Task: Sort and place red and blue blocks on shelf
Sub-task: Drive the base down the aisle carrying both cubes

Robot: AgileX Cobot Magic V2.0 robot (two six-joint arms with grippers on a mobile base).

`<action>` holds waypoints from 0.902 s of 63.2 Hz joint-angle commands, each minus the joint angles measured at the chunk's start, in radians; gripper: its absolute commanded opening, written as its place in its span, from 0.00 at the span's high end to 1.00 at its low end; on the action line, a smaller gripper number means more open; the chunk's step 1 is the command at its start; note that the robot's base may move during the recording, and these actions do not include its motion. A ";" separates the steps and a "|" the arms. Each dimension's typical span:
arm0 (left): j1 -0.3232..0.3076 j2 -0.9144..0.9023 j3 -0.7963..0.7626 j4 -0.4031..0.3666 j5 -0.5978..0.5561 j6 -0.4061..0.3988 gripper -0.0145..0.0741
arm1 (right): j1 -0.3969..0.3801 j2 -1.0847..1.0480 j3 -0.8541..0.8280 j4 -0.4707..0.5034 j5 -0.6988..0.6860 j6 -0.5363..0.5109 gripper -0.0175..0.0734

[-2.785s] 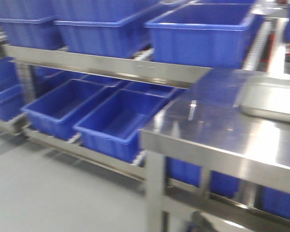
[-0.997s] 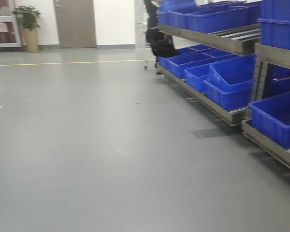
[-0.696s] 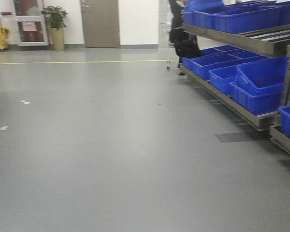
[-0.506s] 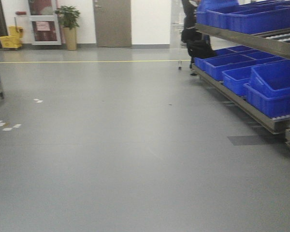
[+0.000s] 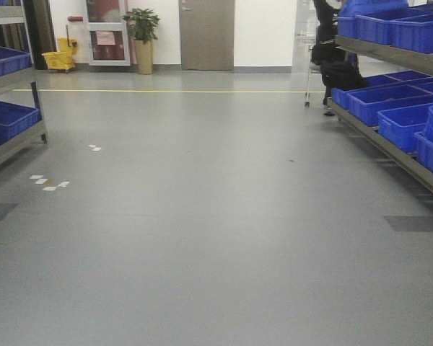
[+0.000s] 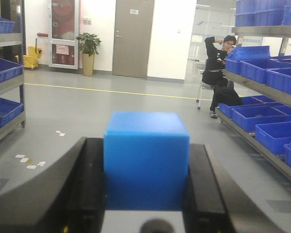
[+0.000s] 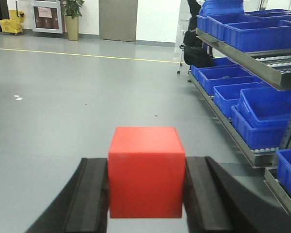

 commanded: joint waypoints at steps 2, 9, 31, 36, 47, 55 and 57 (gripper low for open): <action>0.002 0.009 -0.028 -0.009 -0.085 -0.004 0.70 | -0.002 0.002 -0.031 -0.004 -0.085 0.001 0.75; 0.002 0.009 -0.028 -0.009 -0.085 -0.004 0.70 | -0.002 0.002 -0.031 -0.004 -0.085 0.001 0.75; 0.002 0.009 -0.028 -0.009 -0.085 -0.004 0.70 | -0.002 0.002 -0.031 -0.004 -0.085 0.001 0.75; 0.002 0.009 -0.028 -0.009 -0.085 -0.004 0.70 | -0.002 0.002 -0.031 -0.004 -0.085 0.001 0.75; 0.002 0.009 -0.028 -0.009 -0.085 -0.004 0.70 | -0.002 0.002 -0.031 -0.004 -0.085 0.001 0.75; 0.002 0.009 -0.028 -0.009 -0.085 -0.004 0.70 | -0.002 0.002 -0.031 -0.004 -0.085 0.001 0.75; 0.002 0.009 -0.028 -0.009 -0.085 -0.004 0.70 | -0.002 0.002 -0.031 -0.004 -0.085 0.001 0.75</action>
